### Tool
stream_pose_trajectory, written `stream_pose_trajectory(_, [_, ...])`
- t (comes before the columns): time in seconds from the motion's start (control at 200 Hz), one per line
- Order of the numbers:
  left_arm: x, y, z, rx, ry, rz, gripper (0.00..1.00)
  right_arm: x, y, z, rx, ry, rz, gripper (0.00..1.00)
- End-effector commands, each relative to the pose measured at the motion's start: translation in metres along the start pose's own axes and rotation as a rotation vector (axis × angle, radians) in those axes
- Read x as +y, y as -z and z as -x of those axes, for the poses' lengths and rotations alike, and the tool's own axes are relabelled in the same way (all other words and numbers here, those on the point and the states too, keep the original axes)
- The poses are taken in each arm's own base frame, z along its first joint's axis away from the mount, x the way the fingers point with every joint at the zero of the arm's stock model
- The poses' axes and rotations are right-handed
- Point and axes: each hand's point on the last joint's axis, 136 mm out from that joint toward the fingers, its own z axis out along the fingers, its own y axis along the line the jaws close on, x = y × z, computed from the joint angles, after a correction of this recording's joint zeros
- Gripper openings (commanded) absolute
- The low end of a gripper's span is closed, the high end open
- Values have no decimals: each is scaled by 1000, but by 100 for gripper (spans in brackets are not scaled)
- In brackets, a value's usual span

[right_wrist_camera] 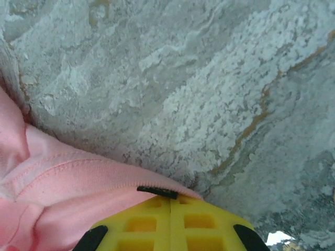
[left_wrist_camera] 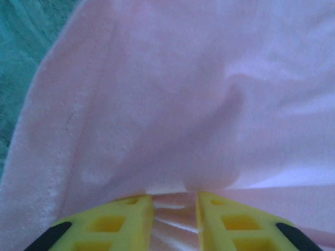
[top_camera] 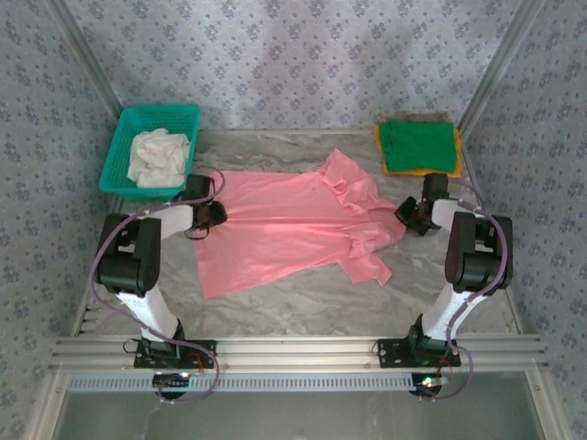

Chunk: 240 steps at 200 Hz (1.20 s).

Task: Fold and stack the t-shirts

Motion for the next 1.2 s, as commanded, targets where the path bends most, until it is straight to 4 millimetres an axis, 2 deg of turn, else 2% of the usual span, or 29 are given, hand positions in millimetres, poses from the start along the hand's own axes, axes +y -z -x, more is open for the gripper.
stream_pose_trajectory(0.0, [-18,4,5,26,-88,-2,40,40,20,9,-51,76,51,8])
stream_pose_trajectory(0.09, [-36,18,11,3,-141,9,45,58,36,9,-89,167,11,10])
stream_pose_trajectory(0.18, [-58,35,11,-22,-203,-3,48,72,44,6,-81,215,59,14])
stream_pose_trajectory(0.255, [-78,43,1,-9,-243,-36,49,84,43,-2,-34,271,65,15])
stream_pose_trajectory(0.325, [-90,37,-13,20,-246,-76,48,105,40,-10,-12,360,95,17])
stream_pose_trajectory(0.345, [-91,34,-17,29,-239,-84,48,108,35,-14,1,384,99,18])
stream_pose_trajectory(0.36, [-91,31,-19,34,-232,-89,48,120,38,-10,-13,410,120,18])
stream_pose_trajectory(0.47, [-91,13,-32,76,-202,-93,48,167,21,-16,29,560,185,29])
stream_pose_trajectory(0.65, [-122,16,-58,92,-283,-126,48,211,-23,-13,93,637,202,35])
stream_pose_trajectory(0.71, [-121,16,-74,116,-278,-122,47,216,-37,-15,143,626,203,35])
stream_pose_trajectory(0.814, [-105,17,-100,149,-235,-106,47,215,-60,-10,169,543,182,32])
stream_pose_trajectory(1.019, [-75,7,-154,267,-212,-63,46,215,-103,28,117,371,179,31])
stream_pose_trajectory(1.194, [-60,20,-181,308,-198,-40,46,223,-135,63,68,176,249,28])
